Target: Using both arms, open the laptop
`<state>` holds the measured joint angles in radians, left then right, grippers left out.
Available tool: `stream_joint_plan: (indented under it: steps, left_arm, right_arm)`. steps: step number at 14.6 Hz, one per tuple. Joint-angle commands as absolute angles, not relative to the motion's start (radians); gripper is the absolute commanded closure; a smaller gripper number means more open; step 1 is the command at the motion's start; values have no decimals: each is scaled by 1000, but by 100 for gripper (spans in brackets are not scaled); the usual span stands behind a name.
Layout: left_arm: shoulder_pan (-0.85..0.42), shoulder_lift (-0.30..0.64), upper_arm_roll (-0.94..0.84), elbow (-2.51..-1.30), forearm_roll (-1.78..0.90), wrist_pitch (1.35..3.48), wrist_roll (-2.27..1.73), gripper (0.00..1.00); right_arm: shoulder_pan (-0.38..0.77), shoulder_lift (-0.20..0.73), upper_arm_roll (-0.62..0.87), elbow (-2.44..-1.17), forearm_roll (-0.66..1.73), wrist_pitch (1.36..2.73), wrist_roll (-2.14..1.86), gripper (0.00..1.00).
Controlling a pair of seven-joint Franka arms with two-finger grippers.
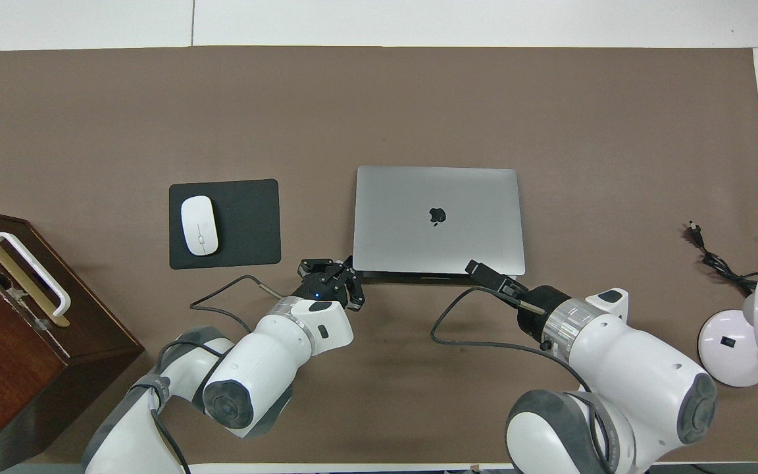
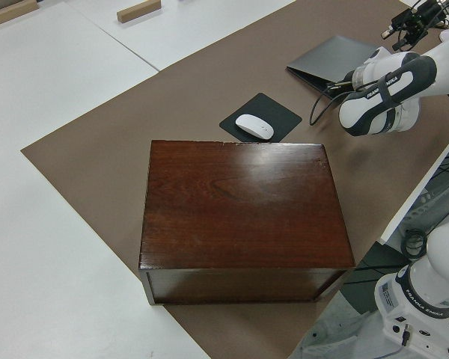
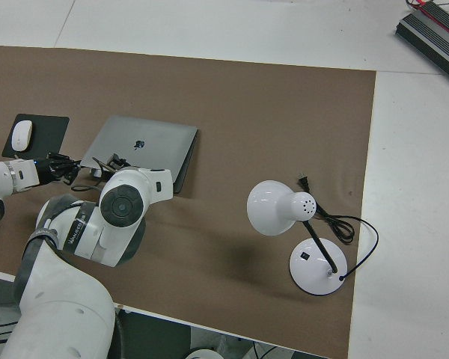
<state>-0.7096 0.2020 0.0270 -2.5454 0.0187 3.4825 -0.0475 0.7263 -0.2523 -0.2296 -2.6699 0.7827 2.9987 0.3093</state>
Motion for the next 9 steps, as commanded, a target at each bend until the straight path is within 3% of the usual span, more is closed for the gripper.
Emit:
stream_joint_plan:
  steps: [1,9]
  left_arm:
    - [-695,259,26,-2497,49,3507,-38,100]
    - [-658,298,26,-2464,90,3507,-38,100]
  right_arm:
    - [741,-235,-222,-2675,880,3055,348,0]
    - [824,-169,-222,-2636,1207,3115,371,0]
